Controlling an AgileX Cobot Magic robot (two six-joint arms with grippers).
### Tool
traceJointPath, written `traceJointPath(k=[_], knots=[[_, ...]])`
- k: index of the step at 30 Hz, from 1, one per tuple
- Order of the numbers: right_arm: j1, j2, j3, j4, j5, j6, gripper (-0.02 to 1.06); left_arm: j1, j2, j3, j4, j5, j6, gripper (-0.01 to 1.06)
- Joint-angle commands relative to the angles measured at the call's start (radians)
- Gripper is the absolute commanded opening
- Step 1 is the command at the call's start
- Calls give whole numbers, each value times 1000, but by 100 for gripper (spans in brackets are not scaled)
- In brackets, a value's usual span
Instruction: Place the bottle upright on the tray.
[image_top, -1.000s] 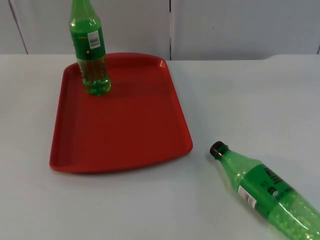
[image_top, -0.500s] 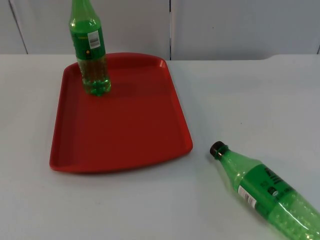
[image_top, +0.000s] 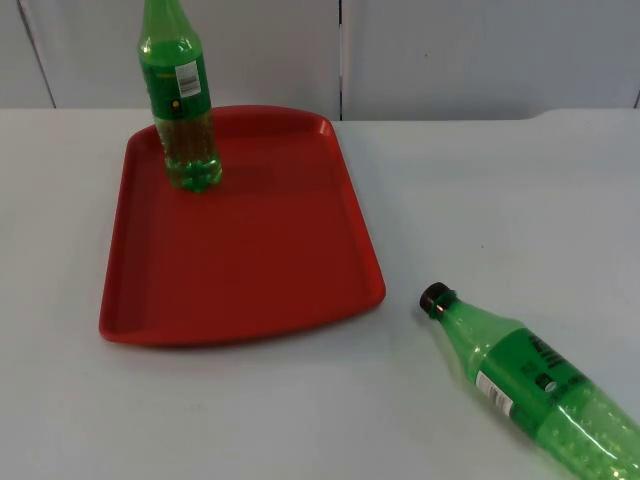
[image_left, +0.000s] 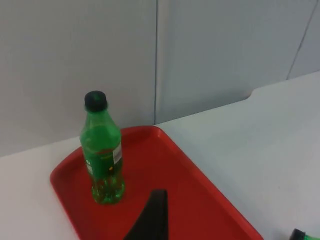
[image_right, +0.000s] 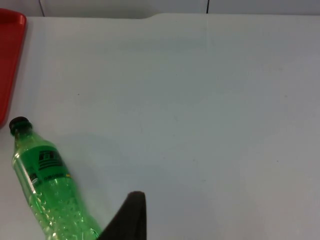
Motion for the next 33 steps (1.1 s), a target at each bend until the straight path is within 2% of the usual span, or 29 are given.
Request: traceJointPath(k=[1,11,17,24,33], knots=[[5,-3,2,4,-6,-6,105,2,-42,20,-20,12,-7,88],[5,-3,2,4,-6,-6,105,2,-281,176,7,71,-7,88],[5,-3,2,4,-6,-6,105,2,-440,265,52,153,-12,88],[5,-3,2,4,-6,-6,105,2,-575,283,98,251,-35,88],[5,-3,2,4,-6,-6,105,2,-713,360,122,331,-78,88]])
